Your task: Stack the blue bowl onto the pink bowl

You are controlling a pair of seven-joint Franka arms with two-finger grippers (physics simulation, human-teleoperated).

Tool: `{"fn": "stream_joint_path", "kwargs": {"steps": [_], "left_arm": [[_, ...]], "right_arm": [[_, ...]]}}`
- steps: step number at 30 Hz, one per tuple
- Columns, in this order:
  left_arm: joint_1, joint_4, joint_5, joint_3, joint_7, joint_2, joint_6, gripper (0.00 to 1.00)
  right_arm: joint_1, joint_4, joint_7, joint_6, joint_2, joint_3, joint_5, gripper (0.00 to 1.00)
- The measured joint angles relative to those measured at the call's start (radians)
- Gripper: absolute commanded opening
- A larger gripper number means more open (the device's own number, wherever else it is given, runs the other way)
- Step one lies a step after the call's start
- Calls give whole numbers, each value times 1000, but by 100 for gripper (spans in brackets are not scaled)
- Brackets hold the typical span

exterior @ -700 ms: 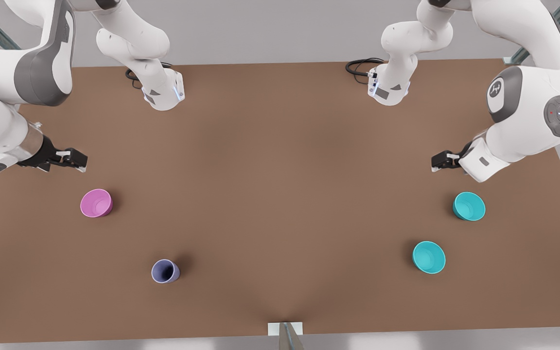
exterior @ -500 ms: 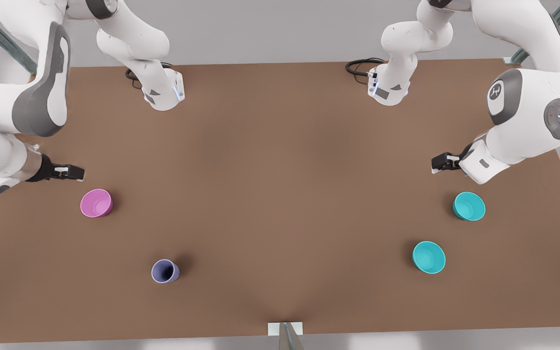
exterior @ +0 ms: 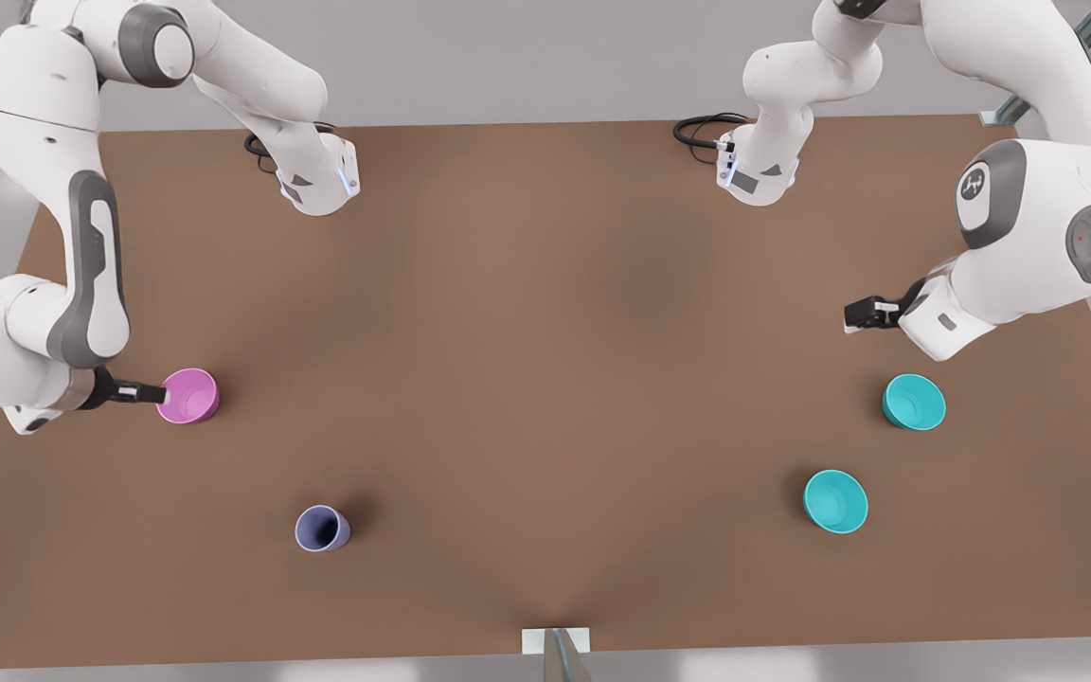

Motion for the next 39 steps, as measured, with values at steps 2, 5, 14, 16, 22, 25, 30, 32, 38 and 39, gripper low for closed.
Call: {"fn": "stream_joint_path", "kwargs": {"steps": [2, 5, 14, 16, 22, 25, 30, 32, 38, 39], "left_arm": [[-1, -1, 0, 0, 0, 4, -4, 100], [0, 0, 0, -1, 0, 1, -11, 100], [2, 2, 3, -1, 2, -6, -33, 100], [2, 3, 4, 0, 2, -4, -34, 100], [2, 18, 6, 1, 3, 1, -34, 100], [2, 19, 6, 1, 3, 0, -37, 100], [2, 19, 6, 1, 3, -1, -39, 100], [2, 19, 6, 1, 3, -2, -41, 100], [2, 19, 6, 1, 3, -2, -48, 100], [2, 19, 6, 1, 3, -2, -49, 100]], "right_arm": [[-28, -6, -13, 44, 29, 0, 13, 100], [-51, -42, -31, 92, 59, 2, 40, 100], [-81, -149, -77, 223, 91, 6, 77, 100], [-93, -152, -87, 245, 103, 6, 80, 100], [-103, -148, -112, 284, 148, 7, 84, 100], [-109, -143, -124, 293, 157, 9, 85, 94], [-126, -126, -177, 290, 159, 22, 132, 21], [-126, -108, -196, 279, 156, 31, 136, 21], [-97, 18, -203, 177, 132, 109, 123, 21], [-61, 28, -198, 159, 125, 119, 123, 21]]}}
